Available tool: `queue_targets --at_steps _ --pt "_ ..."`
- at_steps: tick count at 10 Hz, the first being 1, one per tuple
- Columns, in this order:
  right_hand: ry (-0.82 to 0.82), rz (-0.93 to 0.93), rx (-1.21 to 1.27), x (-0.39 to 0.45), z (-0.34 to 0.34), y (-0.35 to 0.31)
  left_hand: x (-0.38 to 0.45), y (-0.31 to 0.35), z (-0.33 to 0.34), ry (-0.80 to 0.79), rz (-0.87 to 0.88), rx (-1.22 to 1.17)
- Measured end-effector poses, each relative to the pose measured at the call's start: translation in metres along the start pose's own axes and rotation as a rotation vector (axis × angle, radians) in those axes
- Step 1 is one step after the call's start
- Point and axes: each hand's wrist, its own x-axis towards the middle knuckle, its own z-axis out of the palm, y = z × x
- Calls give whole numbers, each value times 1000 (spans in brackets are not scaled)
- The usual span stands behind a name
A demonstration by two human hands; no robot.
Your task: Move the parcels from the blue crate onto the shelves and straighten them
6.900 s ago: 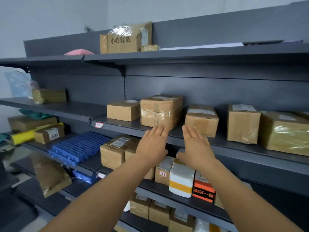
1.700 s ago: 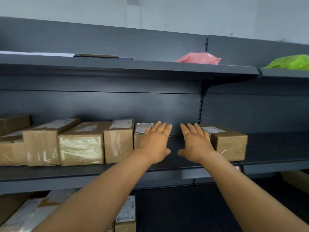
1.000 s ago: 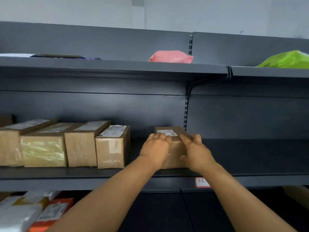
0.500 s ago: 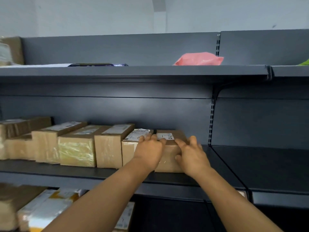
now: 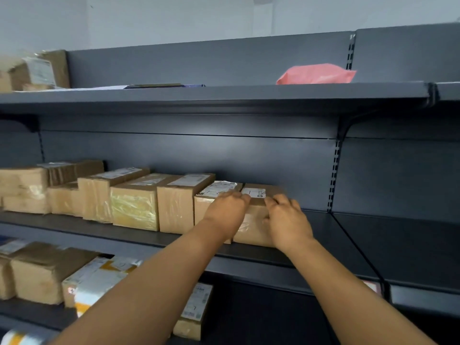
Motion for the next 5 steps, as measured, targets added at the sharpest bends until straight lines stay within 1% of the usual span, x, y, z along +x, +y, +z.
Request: queue_targets --at_steps 1,3,5 --pt "-38 -7 -6 -1 -4 1 -2 -3 -1 -45 10 -17" --pt "-121 5 -10 -16 -13 -7 -26 -11 -8 -45 -17 -16" --pt "-147 -21 -36 -49 -30 -30 -63 -21 -24 -68 -52 -15"
